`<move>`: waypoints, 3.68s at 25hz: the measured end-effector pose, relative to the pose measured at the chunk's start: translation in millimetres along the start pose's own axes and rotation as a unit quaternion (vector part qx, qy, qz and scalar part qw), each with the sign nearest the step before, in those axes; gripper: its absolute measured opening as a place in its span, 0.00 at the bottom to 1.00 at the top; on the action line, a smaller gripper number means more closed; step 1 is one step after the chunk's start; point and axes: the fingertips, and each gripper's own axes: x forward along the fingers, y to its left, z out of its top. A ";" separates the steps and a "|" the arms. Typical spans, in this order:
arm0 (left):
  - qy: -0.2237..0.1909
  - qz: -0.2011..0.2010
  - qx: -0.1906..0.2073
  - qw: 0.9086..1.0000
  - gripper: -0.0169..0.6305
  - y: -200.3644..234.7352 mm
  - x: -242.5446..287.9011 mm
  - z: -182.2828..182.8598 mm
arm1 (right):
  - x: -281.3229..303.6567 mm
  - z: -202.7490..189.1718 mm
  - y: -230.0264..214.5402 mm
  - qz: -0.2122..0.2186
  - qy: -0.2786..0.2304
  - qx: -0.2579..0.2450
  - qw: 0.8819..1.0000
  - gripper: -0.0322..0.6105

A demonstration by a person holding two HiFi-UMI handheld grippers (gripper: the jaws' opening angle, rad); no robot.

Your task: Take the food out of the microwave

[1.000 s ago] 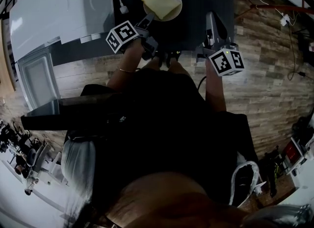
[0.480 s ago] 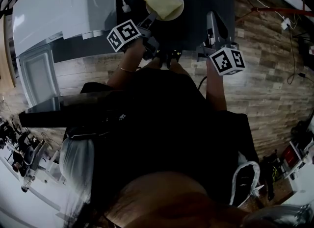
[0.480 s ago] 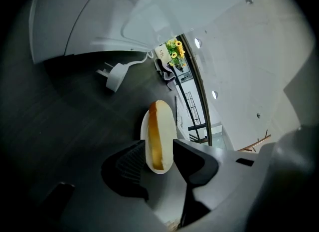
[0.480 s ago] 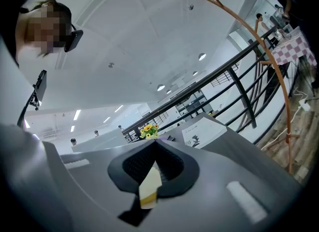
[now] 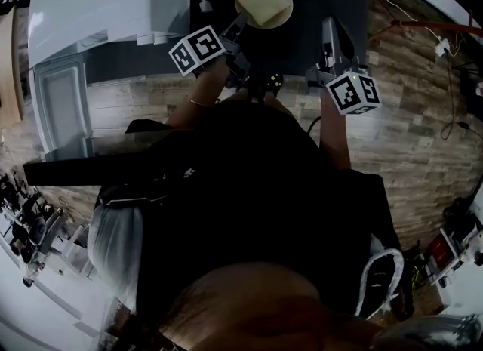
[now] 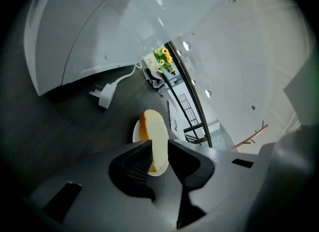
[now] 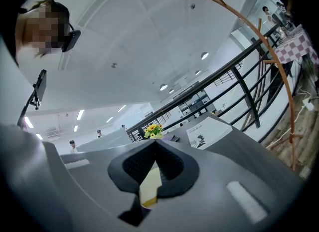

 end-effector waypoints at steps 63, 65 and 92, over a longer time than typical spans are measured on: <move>-0.088 -0.094 0.499 0.857 0.04 -170.8 -32.9 11.1 | -1.3 38.5 32.8 0.065 -0.007 -0.067 0.996 0.05; -0.089 -0.090 0.497 0.858 0.04 -169.2 -32.9 9.8 | -1.9 37.1 31.3 0.067 -0.005 -0.066 0.996 0.05; -0.203 0.027 0.430 0.879 0.04 -127.9 -93.6 12.2 | 13.5 0.7 35.3 0.164 0.071 -0.070 0.981 0.05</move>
